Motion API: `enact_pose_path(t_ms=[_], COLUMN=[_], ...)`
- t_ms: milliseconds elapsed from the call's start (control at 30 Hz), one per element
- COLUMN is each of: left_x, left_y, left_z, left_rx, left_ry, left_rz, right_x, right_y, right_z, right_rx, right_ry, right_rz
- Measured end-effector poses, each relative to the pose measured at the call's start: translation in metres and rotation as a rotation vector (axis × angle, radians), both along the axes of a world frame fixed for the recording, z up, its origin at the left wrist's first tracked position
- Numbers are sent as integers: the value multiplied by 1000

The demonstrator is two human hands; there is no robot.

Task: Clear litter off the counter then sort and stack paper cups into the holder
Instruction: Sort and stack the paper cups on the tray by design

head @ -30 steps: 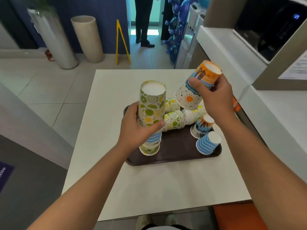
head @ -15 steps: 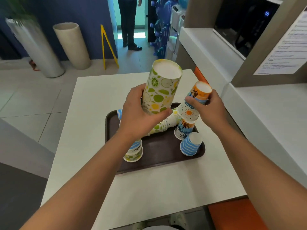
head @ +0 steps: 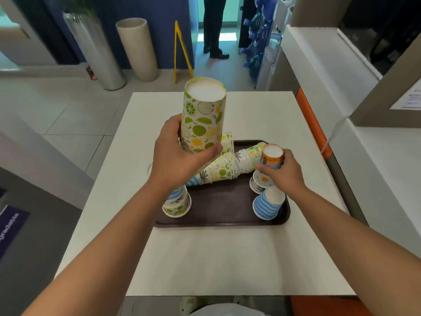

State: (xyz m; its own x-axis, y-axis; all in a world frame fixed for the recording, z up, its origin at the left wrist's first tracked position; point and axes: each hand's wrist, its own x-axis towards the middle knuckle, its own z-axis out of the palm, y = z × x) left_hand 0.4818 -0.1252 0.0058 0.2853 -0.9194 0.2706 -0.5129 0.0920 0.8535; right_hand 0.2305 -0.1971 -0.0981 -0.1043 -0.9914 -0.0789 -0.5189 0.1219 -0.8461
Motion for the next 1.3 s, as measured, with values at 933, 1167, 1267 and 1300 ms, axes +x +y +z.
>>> enact_pose_path(t_ms=[933,1167,1267,1300], left_x=[47,56,47,42], left_y=[14,11,7,6], left_z=[-3,-3,-4,-4], left_rx=[-23,-14,7,10], left_ry=[121,140,153,152], left_rz=[-26,-61,-103,-118], right_x=[146,103,78,70], right_y=[33,27,29,31], right_z=[52,66,78,82], right_rx=[158,63,4,-15], right_ry=[-445,-439,-390,-381], right_rz=[181,73,18,-1])
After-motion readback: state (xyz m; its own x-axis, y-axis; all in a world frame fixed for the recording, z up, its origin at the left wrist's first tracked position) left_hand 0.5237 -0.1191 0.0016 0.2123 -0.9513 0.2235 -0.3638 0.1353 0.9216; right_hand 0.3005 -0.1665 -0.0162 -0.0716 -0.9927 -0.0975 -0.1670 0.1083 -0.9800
